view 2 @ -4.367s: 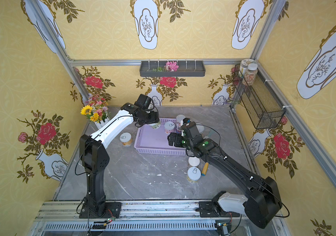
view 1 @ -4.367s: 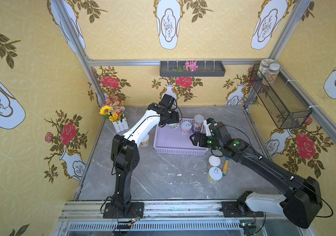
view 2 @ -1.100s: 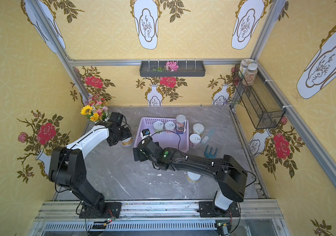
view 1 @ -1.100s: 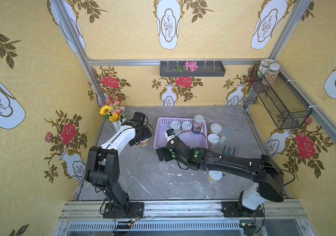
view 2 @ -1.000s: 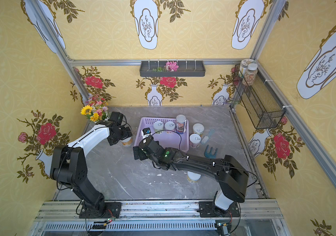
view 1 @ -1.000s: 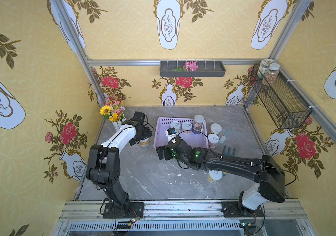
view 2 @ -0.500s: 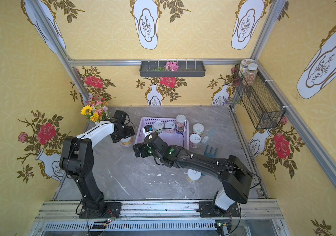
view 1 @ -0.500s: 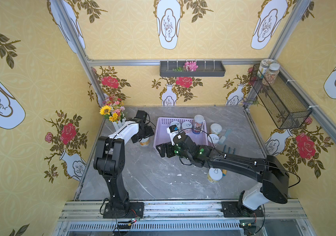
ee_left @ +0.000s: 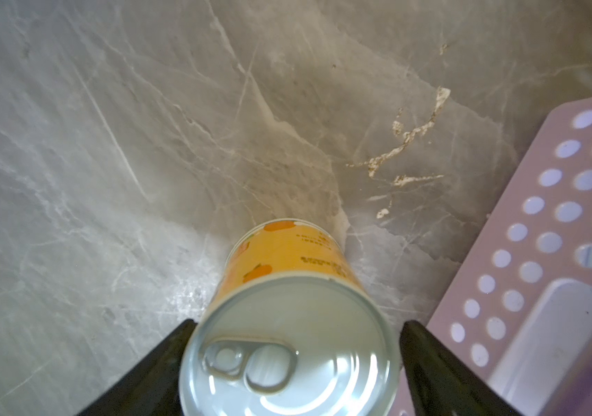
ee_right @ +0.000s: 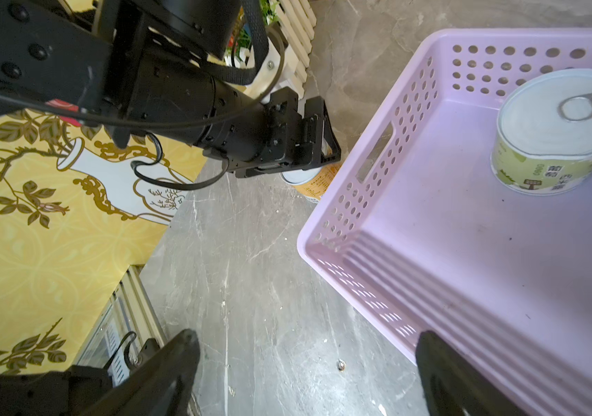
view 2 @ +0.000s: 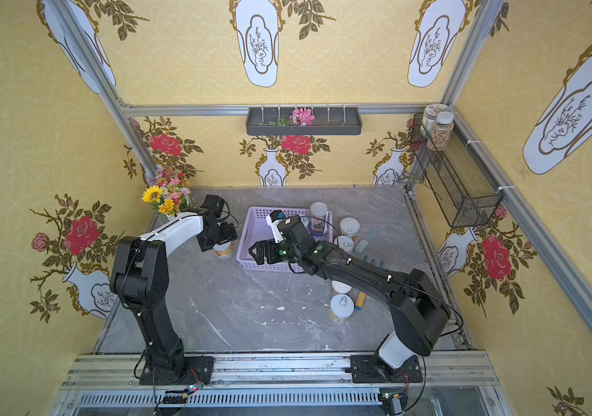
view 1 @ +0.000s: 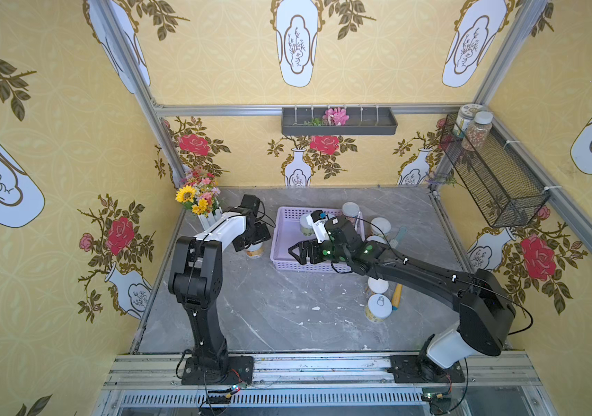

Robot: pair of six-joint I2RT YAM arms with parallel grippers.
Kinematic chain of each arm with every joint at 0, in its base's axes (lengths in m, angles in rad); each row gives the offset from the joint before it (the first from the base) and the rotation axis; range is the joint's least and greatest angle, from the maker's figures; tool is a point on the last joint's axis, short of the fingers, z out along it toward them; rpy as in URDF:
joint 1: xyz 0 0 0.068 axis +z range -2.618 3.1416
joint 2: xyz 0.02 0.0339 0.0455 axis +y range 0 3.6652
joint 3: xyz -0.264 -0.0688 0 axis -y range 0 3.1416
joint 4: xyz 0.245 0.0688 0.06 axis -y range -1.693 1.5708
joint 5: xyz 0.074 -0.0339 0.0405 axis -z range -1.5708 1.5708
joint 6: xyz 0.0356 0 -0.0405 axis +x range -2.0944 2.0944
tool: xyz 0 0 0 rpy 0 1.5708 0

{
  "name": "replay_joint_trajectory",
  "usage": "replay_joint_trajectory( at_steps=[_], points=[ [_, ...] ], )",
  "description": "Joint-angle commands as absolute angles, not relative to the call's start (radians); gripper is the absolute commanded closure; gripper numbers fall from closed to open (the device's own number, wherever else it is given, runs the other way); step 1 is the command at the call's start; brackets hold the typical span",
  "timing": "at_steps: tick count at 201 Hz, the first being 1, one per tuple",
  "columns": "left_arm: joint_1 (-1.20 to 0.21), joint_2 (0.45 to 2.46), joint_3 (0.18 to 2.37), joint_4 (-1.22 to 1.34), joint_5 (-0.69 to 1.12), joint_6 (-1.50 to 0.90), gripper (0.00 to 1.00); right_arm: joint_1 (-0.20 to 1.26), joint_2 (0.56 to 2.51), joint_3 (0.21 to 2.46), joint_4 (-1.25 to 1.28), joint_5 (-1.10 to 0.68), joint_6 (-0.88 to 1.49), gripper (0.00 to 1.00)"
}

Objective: Put the canned food in the basket
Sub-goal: Pick up the canned food from the center of the board.

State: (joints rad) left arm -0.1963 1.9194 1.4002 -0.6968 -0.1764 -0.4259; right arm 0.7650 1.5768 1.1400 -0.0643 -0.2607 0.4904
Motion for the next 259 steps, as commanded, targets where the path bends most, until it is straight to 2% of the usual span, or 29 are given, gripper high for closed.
replay_joint_trajectory(
  at_steps=[1,43,69,119,197,227,259],
  points=[
    [-0.194,1.926,1.395,-0.703,-0.165,-0.417,0.09,0.714,1.585,1.141,-0.068,-0.408,0.435,0.03],
    [-0.196,1.918,1.382,-0.709,-0.163,-0.414,0.1,0.625,1.64,1.199,-0.145,-0.562,0.356,0.03],
    [-0.195,1.91,1.371,-0.712,-0.17,-0.411,0.11,0.6,1.646,1.222,-0.18,-0.563,0.324,0.03],
    [-0.195,1.906,1.387,-0.724,-0.188,-0.41,0.21,0.589,1.631,1.22,-0.198,-0.541,0.32,0.03],
    [-0.206,1.743,1.417,-0.893,-0.323,-0.403,0.24,0.562,1.543,1.184,-0.199,-0.455,0.313,0.03],
    [-0.272,1.698,1.51,-0.953,-0.334,-0.355,0.24,0.526,1.496,1.149,-0.191,-0.401,0.312,0.03],
    [-0.39,1.742,1.659,-0.97,-0.324,-0.318,0.24,0.467,1.454,1.11,-0.209,-0.385,0.293,0.03]
  ],
)
